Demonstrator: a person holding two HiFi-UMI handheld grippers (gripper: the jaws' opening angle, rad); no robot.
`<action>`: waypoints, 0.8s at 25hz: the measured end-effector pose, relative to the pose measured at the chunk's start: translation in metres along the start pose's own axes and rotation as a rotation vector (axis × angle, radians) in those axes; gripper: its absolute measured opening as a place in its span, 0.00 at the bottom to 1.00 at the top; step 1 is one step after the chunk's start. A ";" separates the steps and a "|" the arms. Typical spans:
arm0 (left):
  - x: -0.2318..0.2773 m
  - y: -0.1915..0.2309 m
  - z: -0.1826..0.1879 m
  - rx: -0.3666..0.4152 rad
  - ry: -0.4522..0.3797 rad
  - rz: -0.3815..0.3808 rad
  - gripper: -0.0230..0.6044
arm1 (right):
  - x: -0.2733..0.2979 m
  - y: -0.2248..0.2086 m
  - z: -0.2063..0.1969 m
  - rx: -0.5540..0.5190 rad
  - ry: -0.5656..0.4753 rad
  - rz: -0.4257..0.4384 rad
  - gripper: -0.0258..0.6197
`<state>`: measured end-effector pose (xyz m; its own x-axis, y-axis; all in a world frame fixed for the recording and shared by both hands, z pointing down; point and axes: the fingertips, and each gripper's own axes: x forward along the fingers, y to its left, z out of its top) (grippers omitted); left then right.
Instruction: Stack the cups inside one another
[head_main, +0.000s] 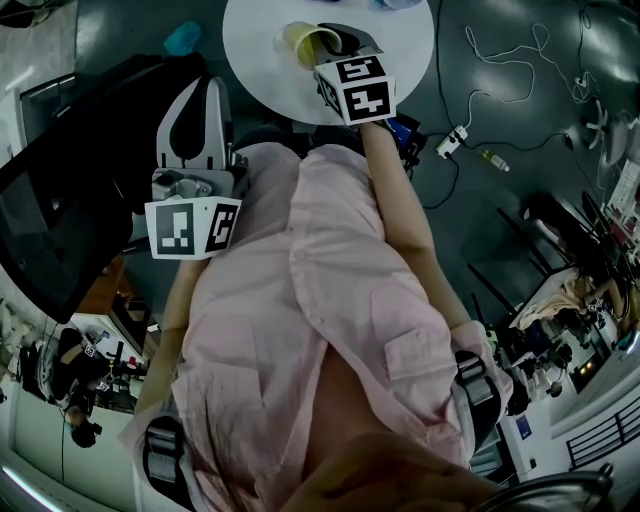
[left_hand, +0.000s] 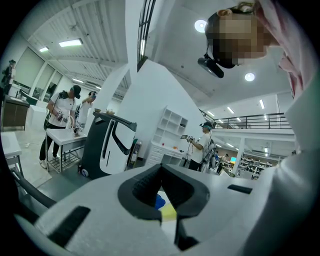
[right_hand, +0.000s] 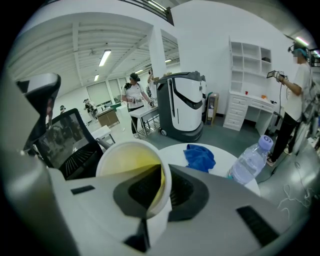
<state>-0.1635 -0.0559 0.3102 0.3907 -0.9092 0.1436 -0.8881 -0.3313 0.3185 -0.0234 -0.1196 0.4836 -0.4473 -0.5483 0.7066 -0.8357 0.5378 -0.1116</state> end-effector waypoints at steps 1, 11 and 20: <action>0.001 0.000 0.000 -0.001 0.003 0.000 0.06 | 0.002 -0.001 -0.002 -0.001 0.007 0.001 0.11; 0.003 0.003 -0.002 -0.003 0.014 0.001 0.06 | 0.022 0.000 -0.016 -0.060 0.071 -0.006 0.11; 0.001 0.005 -0.002 -0.006 0.021 0.009 0.06 | 0.038 0.004 -0.029 -0.132 0.138 0.013 0.11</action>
<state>-0.1669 -0.0583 0.3135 0.3882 -0.9065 0.1661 -0.8900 -0.3220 0.3228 -0.0346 -0.1199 0.5305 -0.4020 -0.4530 0.7957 -0.7771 0.6285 -0.0348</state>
